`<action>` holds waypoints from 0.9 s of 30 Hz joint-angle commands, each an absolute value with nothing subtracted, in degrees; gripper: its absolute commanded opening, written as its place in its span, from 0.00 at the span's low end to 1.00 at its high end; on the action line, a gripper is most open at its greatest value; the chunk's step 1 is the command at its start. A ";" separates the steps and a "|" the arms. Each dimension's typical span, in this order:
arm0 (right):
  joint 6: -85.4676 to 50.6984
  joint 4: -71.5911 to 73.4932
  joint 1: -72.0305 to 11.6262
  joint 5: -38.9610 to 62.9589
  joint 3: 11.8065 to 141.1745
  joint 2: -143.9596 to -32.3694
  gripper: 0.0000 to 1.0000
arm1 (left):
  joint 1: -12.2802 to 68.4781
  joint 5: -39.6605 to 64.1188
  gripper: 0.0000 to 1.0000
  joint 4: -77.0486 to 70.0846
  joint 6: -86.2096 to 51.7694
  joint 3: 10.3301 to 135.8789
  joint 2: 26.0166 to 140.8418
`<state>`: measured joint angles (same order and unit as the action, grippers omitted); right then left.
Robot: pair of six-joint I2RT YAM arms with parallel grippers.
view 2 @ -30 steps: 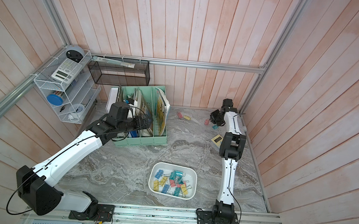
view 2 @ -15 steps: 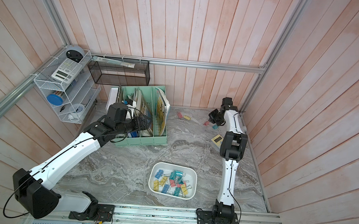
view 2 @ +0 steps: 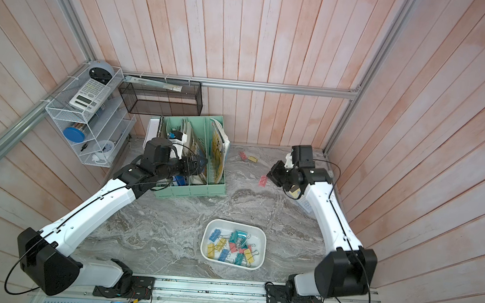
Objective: Put the binder clips in the storage box
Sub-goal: Pick up the binder clip at the center of the board, then place the binder clip in the storage box, then pick up the binder clip at the center of the board.
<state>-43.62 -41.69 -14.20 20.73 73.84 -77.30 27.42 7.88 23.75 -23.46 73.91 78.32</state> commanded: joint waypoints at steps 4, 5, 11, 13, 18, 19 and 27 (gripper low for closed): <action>-47.29 -44.69 -29.65 11.64 58.07 -68.04 0.00 | 27.11 11.24 1.00 21.27 -19.69 72.05 78.86; -48.88 -44.02 -31.89 11.14 55.58 -67.10 0.00 | 27.15 11.52 1.00 21.34 -19.61 71.86 78.68; -55.06 -36.96 -42.99 10.84 46.02 -69.53 0.06 | 27.15 12.39 1.00 21.73 -17.67 69.73 76.58; -55.06 -36.59 -43.42 9.34 47.35 -69.59 0.23 | 27.14 12.43 1.00 22.05 -17.35 69.37 76.32; -53.91 -41.87 -37.82 -5.00 55.09 -65.94 0.42 | 27.16 12.74 1.00 22.24 -17.21 69.07 75.50; -53.55 -41.07 -32.76 -4.01 56.63 -65.64 0.42 | 27.15 12.74 1.00 22.49 -16.94 69.19 75.46; -48.65 -36.25 -4.08 6.05 80.54 -87.28 0.43 | 27.16 12.99 1.00 24.15 -17.13 71.22 76.68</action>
<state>-52.05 -37.30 -7.25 3.99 73.56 -78.76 27.42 11.86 23.14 -17.96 69.69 76.55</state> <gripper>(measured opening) 0.424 0.996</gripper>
